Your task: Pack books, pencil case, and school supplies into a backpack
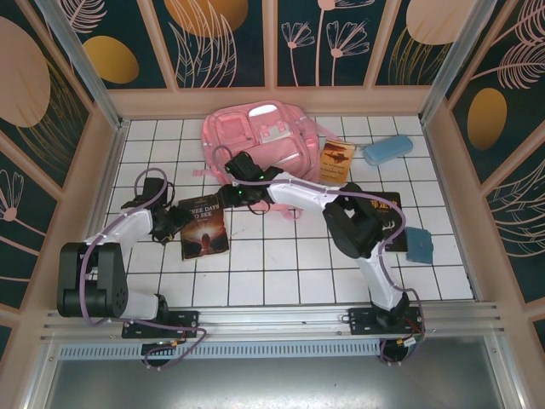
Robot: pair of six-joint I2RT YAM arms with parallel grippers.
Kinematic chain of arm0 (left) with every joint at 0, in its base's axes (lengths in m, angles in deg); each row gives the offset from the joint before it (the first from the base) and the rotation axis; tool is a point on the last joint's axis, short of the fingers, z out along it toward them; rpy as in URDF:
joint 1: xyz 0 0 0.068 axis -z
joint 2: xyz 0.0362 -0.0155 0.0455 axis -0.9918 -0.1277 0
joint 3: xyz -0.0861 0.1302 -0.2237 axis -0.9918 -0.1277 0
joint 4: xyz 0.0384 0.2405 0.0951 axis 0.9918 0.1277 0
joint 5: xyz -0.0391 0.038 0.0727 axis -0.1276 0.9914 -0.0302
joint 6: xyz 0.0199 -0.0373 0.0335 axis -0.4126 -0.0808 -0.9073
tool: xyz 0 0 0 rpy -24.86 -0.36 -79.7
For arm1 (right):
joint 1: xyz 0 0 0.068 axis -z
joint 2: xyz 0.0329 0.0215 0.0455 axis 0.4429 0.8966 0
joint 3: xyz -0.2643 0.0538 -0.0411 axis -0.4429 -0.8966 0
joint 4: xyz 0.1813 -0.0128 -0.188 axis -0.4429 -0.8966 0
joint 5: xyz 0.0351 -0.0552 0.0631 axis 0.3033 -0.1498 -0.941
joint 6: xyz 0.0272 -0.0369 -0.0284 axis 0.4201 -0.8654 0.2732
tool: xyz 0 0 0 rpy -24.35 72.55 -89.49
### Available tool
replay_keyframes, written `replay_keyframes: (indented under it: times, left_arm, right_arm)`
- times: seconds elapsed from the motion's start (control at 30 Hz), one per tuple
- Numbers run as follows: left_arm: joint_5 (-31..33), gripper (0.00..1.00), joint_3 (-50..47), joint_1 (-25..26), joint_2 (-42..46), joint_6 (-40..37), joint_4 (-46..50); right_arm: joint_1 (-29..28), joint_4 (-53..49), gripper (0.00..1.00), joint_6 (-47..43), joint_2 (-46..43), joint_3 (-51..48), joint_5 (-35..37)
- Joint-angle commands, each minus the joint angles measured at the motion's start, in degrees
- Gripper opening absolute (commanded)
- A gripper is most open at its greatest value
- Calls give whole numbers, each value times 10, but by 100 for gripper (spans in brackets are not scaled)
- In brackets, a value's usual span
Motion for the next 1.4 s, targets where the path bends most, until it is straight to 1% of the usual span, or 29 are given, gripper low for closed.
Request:
replay_keyframes:
  times: [0.0,0.13,0.23,0.3,0.47,0.67,0.77,0.9,1.03,1.1,1.2,1.27,1.37]
  left_arm:
    - [-36,67,-15,-2,6,-4,-23]
    - [-59,60,-25,-2,-2,-2,-37]
    - [-60,59,-28,-2,-7,-4,-39]
    - [-66,59,-28,-2,-10,-8,-41]
    - [-80,58,-31,-2,-12,-15,-42]
    - [-84,49,-35,-2,-19,-17,-47]
    - [-85,45,-37,-2,-25,-17,-52]
    - [-85,43,-30,-2,-32,-11,-60]
    - [-80,43,-18,-2,-33,-7,-63]
    - [-75,43,-13,-2,-32,-7,-60]
    - [-67,43,-9,-2,-26,-5,-55]
    - [-61,44,-5,-2,-20,-4,-51]
    - [-46,49,7,-2,-8,-6,-36]
  right_arm:
    - [-12,-47,49,-23,22,40,19]
    - [-15,-62,47,-25,50,67,17]
    - [-14,-84,47,-25,75,96,23]
    - [-14,-89,47,-29,88,110,15]
    - [-14,-107,45,-39,118,144,-5]
    - [-9,-106,44,-46,131,155,-55]
    - [-6,-107,42,-49,133,165,-83]
    - [-5,-120,32,-50,129,194,-107]
    - [-5,-121,21,-44,111,201,-90]
    - [-5,-120,12,-41,101,201,-86]
    - [-5,-118,3,-36,88,198,-78]
    - [-5,-111,0,-33,76,189,-70]
    - [-4,-95,0,-32,55,177,-62]
